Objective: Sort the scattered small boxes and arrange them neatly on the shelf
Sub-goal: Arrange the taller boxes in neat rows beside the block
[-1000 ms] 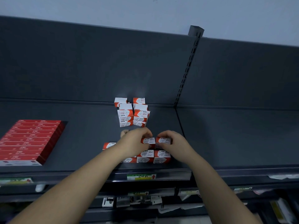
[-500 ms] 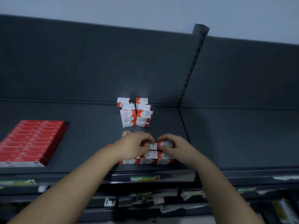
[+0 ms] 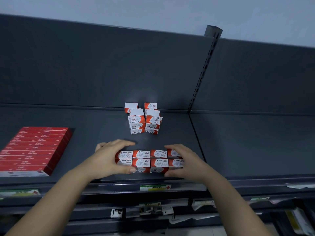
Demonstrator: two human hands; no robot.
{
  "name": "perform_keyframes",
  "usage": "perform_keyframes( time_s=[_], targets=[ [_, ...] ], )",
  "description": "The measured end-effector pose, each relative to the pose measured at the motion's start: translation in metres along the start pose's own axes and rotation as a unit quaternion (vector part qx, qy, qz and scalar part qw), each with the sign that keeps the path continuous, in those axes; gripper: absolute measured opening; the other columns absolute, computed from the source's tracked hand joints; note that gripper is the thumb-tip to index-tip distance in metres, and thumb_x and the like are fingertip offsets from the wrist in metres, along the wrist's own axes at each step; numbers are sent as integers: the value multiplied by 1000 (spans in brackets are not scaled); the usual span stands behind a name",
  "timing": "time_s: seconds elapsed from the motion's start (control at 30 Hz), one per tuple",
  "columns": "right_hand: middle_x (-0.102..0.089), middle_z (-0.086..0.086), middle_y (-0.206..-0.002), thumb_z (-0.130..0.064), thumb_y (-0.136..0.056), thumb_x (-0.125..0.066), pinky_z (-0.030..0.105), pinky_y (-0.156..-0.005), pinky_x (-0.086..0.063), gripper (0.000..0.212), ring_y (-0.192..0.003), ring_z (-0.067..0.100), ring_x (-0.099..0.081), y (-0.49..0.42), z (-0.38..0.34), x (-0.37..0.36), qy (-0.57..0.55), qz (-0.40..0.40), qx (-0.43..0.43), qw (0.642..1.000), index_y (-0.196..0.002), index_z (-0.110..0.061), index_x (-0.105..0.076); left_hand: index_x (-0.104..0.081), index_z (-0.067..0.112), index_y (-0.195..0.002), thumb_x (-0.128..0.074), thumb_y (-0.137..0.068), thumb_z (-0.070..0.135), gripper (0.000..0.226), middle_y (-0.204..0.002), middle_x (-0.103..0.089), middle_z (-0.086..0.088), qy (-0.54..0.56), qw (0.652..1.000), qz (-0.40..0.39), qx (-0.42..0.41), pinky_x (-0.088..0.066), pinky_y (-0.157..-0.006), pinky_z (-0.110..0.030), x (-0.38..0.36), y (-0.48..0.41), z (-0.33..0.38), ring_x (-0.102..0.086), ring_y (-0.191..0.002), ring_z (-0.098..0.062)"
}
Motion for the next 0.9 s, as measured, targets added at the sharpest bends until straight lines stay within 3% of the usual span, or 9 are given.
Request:
perform_keyframes(
  time_s=[0.13,0.27,0.37,0.5,0.67,0.9],
  targets=[
    [-34,-24,-143,-54,-71,-79,39,-115,-24,88,-129,5,-29,1,-8,-4,56,9,11,998,-143,-48,-30,-44,49,-131,-60,-53,89,89,-121,-50,35,44,999,11,-9,-22,-110,-30,-9,4,-4,-46,-117,10],
    [-35,-21,-144,-55,-75,-76,39,-114,-23,85,-128,7,-29,0,-11,-8,81,26,13,996,-145,-46,-29,-51,43,-131,-84,-61,56,78,-117,-54,30,97,995,29,-4,-43,-99,-21,-19,3,-5,-53,-111,8],
    [-37,-22,-142,-54,-77,-75,35,-111,-21,79,-128,7,-30,-1,-11,-11,86,46,13,995,-143,-45,-33,-48,43,-134,-86,-62,48,82,-120,-52,28,110,993,38,-7,-43,-98,-18,-26,2,-4,-52,-113,7],
    [-42,-28,-129,-51,-76,-77,32,-108,-22,70,-120,3,-35,0,-11,-12,61,68,9,996,-136,-45,-42,-49,51,-128,-78,-56,68,80,-120,-52,30,127,991,46,-17,-42,-98,-20,-29,-1,-4,-54,-114,2],
    [-46,-29,-118,-46,-76,-79,34,-108,-27,66,-111,0,-38,1,-11,-13,44,71,-2,997,-133,-45,-45,-59,47,-113,-91,-62,31,63,-112,-58,25,160,985,64,-10,-50,-89,-20,-29,-3,-2,-60,-104,-2],
    [-52,-29,-110,-44,-70,-83,42,-104,-38,60,-107,-4,-42,-3,-5,-15,-8,73,-12,997,-122,-44,-52,-63,38,-112,-92,-62,26,59,-107,-58,22,184,981,62,0,-52,-87,-24,-30,-5,-2,-61,-101,-6]
  ],
)
Point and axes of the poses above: each hand's wrist, its own y-axis away from the middle knuckle, its own x-axis out of the back of the hand, z = x × y, the point moved 4 cm from there along -y, towards the middle knuckle
